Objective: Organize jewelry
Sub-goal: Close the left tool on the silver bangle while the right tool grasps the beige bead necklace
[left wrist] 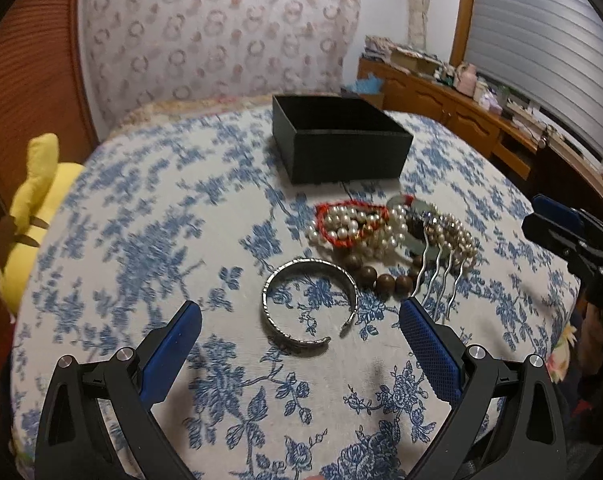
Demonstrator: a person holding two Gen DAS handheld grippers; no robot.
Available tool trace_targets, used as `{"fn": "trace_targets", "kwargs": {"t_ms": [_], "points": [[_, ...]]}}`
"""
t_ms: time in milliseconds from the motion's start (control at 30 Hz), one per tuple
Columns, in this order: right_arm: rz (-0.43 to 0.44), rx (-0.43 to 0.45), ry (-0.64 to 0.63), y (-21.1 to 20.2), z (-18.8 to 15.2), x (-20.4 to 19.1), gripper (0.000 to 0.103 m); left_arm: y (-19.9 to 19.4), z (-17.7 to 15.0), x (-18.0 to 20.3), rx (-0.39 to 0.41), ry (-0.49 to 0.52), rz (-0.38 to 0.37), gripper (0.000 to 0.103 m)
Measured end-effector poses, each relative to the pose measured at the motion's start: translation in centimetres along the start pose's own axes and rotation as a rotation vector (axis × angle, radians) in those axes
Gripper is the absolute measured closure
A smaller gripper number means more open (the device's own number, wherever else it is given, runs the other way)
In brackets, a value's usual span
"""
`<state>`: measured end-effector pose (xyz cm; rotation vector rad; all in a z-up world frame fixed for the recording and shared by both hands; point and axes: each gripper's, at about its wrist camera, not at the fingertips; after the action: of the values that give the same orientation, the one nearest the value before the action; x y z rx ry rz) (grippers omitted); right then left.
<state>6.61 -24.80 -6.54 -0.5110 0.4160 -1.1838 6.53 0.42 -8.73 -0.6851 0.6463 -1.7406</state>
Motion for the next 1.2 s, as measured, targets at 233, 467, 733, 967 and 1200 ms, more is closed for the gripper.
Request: {"fn": "trace_targets", "kwargs": {"t_ms": [233, 467, 733, 967, 1200], "points": [[0.054, -0.07, -0.031, 1.2, -1.0, -0.3, 0.039, 1.8, 0.3, 0.4, -0.045, 0.026, -0.049, 0.01], [0.106, -0.11, -0.043, 2.1, -0.7, -0.5, 0.051, 3.4, 0.9, 0.4, -0.074, 0.045, -0.02, 0.025], [0.128, -0.149, -0.094, 4.1, -0.1, -1.6, 0.072, 3.3, 0.8, 0.3, -0.056, 0.079, 0.009, 0.046], [0.103, -0.192, -0.116, 4.8, -0.5, -1.7, 0.073, 3.1, 0.7, 0.1, -0.046, 0.06, 0.002, 0.046], [0.091, -0.226, -0.143, 5.2, -1.5, -1.8, 0.073, 3.0, 0.6, 0.3, -0.04, 0.066, 0.006, 0.046]]}}
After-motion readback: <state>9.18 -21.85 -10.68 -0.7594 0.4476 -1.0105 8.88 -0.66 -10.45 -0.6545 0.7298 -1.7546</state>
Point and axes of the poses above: each gripper's, at about its wrist camera, not at the fingertips, and y roughly the way its jaws point, x to its right, z to its top, and after that the axes turned 4 degrees about -z, right-handed
